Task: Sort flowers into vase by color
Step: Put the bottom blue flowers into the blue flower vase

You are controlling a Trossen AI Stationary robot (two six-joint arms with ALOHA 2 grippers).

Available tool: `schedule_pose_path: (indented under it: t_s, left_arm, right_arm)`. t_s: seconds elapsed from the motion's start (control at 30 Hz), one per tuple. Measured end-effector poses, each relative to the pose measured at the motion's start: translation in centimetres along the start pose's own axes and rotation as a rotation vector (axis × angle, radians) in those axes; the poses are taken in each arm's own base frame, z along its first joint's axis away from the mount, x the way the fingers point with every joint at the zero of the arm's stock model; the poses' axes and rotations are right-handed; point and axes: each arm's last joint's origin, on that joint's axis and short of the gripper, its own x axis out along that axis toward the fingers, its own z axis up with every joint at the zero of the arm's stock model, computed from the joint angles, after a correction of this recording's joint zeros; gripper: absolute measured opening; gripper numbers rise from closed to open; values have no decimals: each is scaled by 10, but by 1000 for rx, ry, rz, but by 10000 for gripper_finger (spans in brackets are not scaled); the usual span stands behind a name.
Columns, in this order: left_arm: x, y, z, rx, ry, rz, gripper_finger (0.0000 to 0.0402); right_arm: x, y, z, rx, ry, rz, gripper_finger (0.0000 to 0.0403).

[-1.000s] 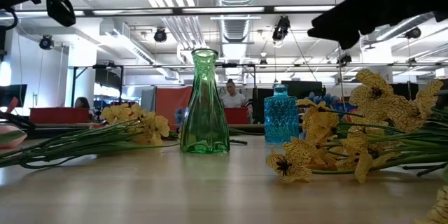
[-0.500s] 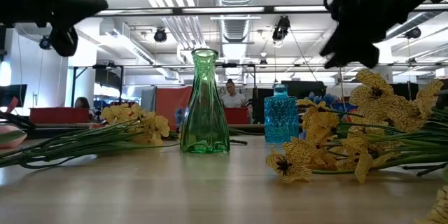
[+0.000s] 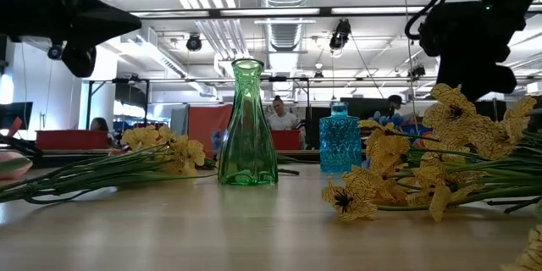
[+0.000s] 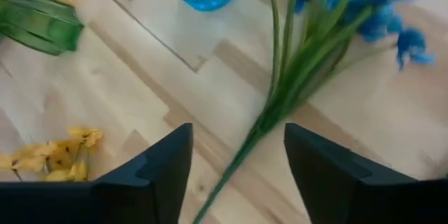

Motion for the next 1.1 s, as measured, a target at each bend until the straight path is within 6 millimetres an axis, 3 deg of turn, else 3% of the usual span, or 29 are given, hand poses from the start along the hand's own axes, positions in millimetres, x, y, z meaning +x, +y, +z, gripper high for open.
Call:
schedule_pose_path:
  t_s: [0.23,0.4,0.57,0.8,1.1]
  left_arm:
    - [0,2,3,34,-42,88,0]
    - [0,2,2,-30,-42,87,0]
    - [2,1,-3,-36,-25,93,0]
    - [3,1,-8,-28,-8,101,0]
    - [4,1,-11,-25,0,104,0]
  right_arm:
    - [12,-4,-3,133,49,-105,296]
    - [27,-2,-5,145,105,-167,307]
    - [46,-2,-4,80,105,-264,288]
    - [73,8,1,60,78,-226,240]
    - [91,4,-3,67,96,-325,194]
